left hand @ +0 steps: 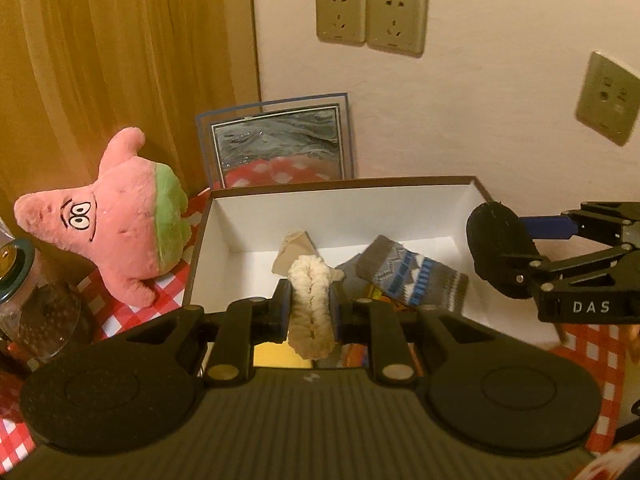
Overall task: Organize soft objects
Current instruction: 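Carry the black pad and white hair tie over the brown box with both grippers, then open both grippers to drop the hair tie and black pad into the box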
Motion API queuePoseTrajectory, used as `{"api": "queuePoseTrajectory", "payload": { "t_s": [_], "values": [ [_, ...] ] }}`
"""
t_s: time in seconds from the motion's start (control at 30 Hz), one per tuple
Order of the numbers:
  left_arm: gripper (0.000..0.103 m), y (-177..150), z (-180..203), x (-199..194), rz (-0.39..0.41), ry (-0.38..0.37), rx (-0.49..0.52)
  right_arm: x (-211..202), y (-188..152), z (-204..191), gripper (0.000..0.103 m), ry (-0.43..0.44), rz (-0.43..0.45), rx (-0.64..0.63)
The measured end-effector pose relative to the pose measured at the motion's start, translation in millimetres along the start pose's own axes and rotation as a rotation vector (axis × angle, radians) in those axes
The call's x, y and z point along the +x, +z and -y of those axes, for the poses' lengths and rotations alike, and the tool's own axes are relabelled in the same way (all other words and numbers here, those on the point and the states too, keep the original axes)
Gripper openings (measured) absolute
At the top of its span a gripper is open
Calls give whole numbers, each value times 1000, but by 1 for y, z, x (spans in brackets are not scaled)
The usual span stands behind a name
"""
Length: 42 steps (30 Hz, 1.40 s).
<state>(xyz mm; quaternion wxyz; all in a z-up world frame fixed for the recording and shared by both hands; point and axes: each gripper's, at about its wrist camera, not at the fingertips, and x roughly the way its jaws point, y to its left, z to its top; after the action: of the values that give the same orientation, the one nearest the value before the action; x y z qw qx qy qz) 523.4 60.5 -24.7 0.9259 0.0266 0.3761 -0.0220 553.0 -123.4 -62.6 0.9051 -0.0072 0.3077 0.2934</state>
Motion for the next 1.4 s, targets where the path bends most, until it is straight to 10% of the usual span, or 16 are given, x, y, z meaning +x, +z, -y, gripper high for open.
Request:
{"api": "queuePoseTrajectory", "payload": {
  "t_s": [0.53, 0.67, 1.4],
  "values": [
    [19, 23, -26, 74, -58, 29, -11, 74, 22, 4, 65, 11, -45, 8],
    [38, 27, -30, 85, -45, 46, -14, 87, 26, 6, 65, 10, -50, 13],
    [64, 23, -43, 88, -55, 32, -27, 103, 28, -2, 65, 28, -77, 7]
  ]
}}
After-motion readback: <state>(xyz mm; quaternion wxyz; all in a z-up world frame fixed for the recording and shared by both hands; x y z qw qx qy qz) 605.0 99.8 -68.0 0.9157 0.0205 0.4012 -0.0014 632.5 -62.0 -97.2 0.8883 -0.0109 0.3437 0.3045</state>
